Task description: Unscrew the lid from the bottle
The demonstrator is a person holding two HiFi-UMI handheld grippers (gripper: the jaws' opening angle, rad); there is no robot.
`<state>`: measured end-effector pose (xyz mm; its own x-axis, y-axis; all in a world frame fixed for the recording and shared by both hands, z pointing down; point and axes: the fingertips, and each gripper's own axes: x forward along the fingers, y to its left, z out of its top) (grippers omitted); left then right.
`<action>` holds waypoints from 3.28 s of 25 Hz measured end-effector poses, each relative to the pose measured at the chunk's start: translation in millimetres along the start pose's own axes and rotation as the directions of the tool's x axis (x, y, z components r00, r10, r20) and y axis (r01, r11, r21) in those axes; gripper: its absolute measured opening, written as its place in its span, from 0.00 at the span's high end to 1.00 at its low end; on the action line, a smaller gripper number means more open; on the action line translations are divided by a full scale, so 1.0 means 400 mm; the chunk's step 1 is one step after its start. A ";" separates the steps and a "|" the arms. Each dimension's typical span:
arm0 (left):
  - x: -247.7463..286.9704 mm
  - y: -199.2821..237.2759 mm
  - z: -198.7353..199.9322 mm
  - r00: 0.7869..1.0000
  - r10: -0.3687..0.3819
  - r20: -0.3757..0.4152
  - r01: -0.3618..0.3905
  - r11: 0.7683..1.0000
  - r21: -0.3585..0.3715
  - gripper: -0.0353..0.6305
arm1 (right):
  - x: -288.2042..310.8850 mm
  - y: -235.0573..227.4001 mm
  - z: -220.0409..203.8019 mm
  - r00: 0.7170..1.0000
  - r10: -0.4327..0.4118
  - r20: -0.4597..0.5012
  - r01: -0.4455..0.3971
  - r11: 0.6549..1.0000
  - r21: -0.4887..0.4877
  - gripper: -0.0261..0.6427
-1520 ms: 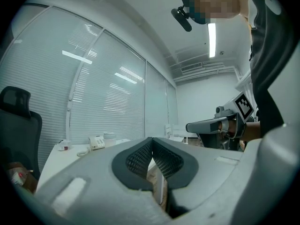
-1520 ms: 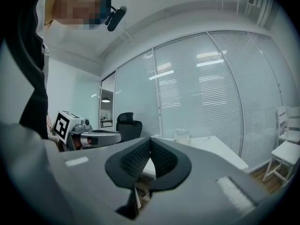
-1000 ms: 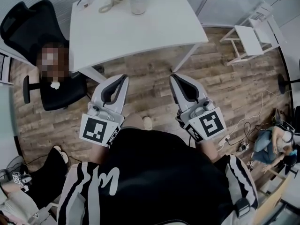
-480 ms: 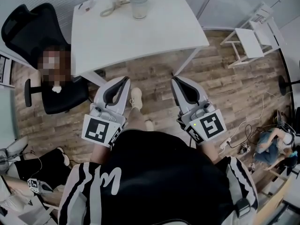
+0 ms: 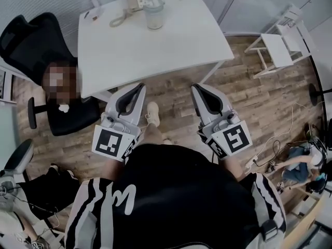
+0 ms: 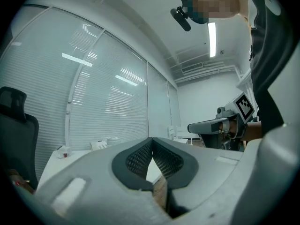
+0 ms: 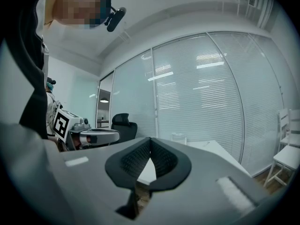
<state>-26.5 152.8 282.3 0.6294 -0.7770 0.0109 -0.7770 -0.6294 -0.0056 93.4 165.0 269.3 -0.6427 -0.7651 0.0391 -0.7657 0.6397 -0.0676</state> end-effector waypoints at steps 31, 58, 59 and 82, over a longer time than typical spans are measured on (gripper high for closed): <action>0.323 0.317 -0.002 0.998 -0.054 -0.018 0.054 0.999 -0.010 0.95 | 0.361 -0.241 0.006 0.999 -0.040 -0.025 0.040 0.999 -0.007 0.96; 0.559 0.607 -0.032 0.994 -0.027 -0.107 0.015 0.993 -0.113 0.95 | 0.695 -0.412 0.090 0.996 -0.037 -0.075 0.037 0.999 0.005 0.96; 0.569 0.611 -0.029 0.994 -0.024 -0.109 0.013 0.994 -0.108 0.95 | 0.701 -0.415 0.094 0.996 -0.035 -0.078 0.036 0.999 0.004 0.96; 0.652 0.644 -0.229 0.982 -0.159 -0.102 0.145 0.980 -0.138 0.55 | 0.819 -0.502 -0.056 0.971 0.209 -0.115 -0.214 0.976 -0.032 0.49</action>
<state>-63.4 -211.6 375.4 0.7407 -0.6622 0.1135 -0.6719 -0.7285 0.1340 36.0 -212.6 317.8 -0.7871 -0.6011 0.1381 -0.6110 0.7905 -0.0421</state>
